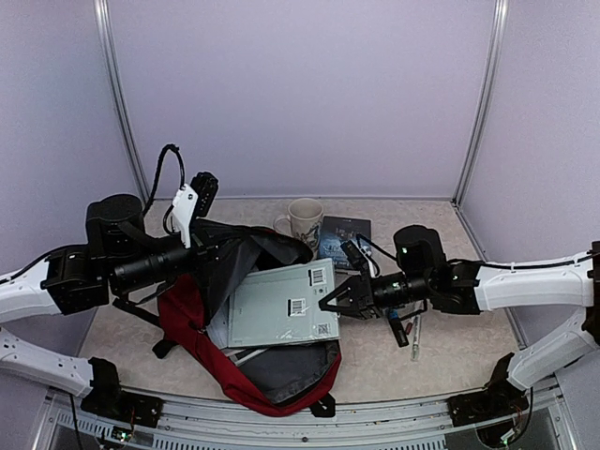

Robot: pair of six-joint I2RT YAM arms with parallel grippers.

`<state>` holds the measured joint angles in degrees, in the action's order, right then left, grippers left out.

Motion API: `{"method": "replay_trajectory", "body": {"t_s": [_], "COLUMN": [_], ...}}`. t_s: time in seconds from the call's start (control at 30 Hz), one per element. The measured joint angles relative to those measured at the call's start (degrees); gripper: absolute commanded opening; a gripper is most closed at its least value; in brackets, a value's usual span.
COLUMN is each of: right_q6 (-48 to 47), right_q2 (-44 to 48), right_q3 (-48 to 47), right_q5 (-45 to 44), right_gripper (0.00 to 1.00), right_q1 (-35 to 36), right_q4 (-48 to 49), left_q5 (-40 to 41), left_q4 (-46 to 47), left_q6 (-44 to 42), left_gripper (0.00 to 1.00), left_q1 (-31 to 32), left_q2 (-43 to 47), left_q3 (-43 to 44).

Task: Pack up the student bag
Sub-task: Place the book in the largest pocket of the bag.

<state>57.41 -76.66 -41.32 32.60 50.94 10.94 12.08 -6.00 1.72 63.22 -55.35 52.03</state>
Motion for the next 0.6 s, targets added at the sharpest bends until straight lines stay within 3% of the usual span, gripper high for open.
{"method": "replay_trajectory", "body": {"t_s": [0.47, 0.6], "right_q6": [2.5, 3.0], "right_q2": [-17.4, -23.5], "right_q3": [-16.4, -21.0], "right_q5": [-11.1, -11.5], "right_gripper": [0.0, 0.13], "right_q1": [0.9, 1.4], "right_q4": [6.5, 8.3], "left_q5": [-1.0, 0.8], "left_q4": [6.5, 8.0], "left_q6": [4.5, 5.5], "left_gripper": [0.0, 0.0], "left_q1": [1.0, 1.0], "left_q2": [-2.7, -4.1], "left_q3": [-1.1, -1.0]}}
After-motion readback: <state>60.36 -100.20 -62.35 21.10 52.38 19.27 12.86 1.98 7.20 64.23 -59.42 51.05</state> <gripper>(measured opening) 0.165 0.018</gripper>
